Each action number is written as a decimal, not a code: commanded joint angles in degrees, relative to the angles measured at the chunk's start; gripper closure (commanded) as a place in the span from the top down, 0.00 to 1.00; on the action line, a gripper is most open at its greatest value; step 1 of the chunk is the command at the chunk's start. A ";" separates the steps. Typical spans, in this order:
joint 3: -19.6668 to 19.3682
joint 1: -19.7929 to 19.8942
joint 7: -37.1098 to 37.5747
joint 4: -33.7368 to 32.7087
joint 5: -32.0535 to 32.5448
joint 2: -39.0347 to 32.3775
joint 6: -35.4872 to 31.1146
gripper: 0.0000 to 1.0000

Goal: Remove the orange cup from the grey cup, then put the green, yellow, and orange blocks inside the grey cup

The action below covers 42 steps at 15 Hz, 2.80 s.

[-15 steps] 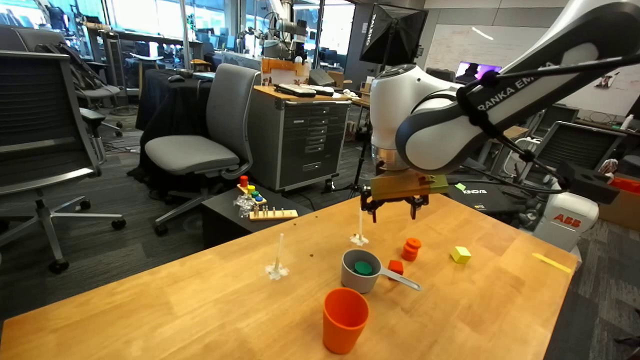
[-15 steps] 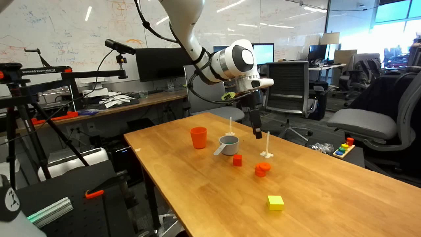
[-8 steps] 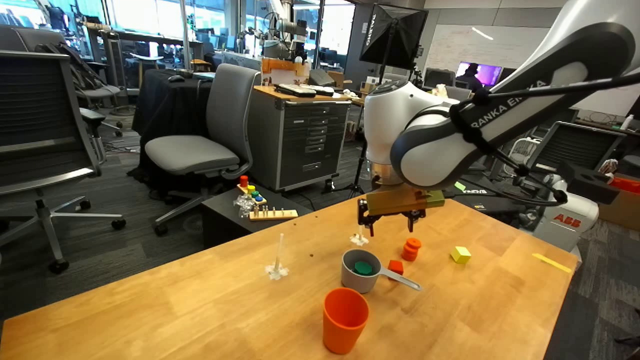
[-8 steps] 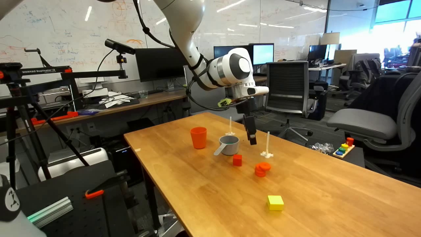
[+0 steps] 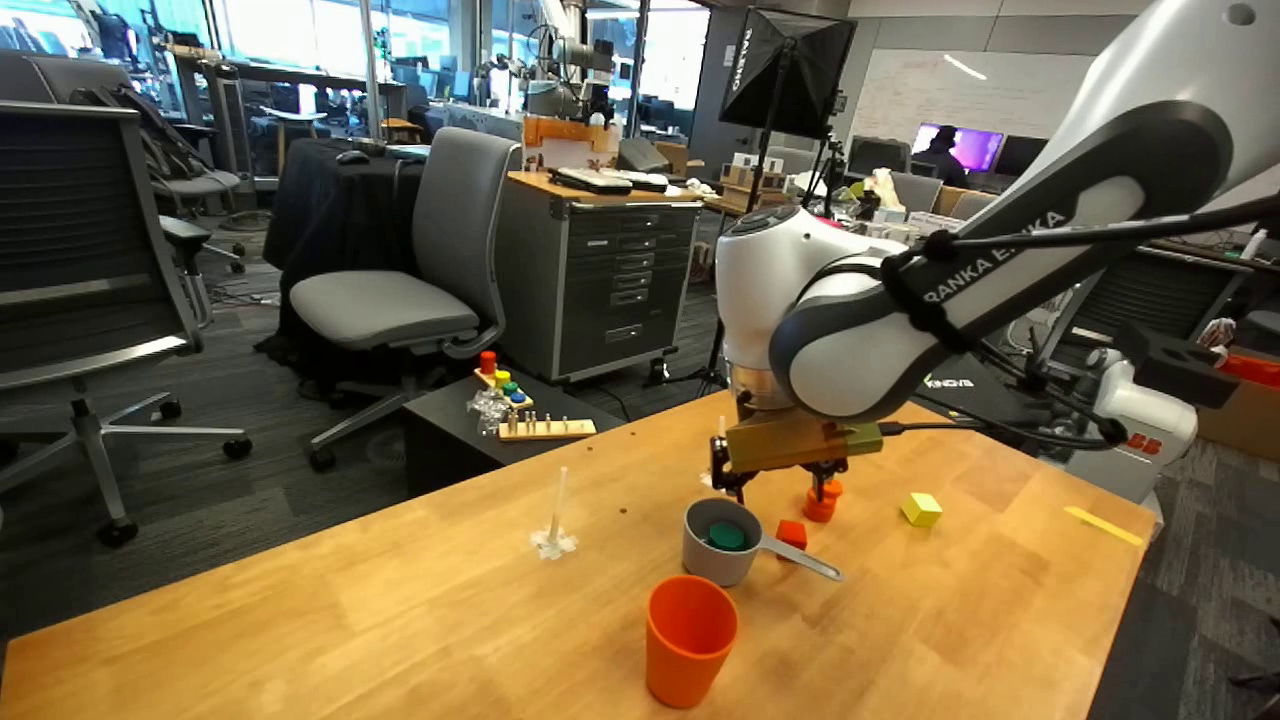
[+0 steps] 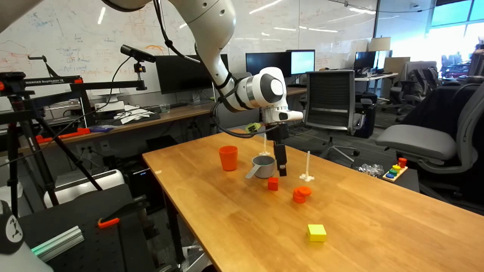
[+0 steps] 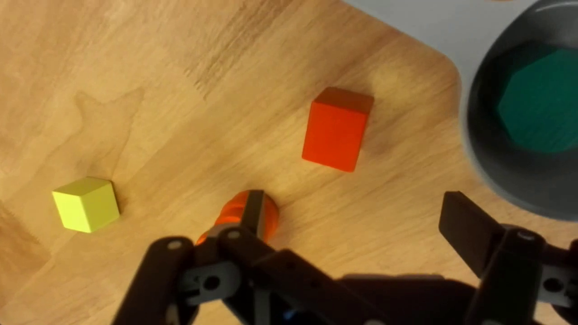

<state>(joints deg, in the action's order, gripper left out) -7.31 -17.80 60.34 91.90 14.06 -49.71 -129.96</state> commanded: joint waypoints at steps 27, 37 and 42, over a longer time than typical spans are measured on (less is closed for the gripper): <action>1.13 2.63 -0.80 6.31 -9.13 4.41 -3.71 1.00; 1.80 4.14 -1.56 8.38 -10.33 4.82 -4.89 1.00; 1.93 4.84 -2.08 9.15 -10.62 4.09 -6.16 1.00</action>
<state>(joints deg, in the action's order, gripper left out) -6.32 -13.97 59.54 99.52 4.81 -46.42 -134.17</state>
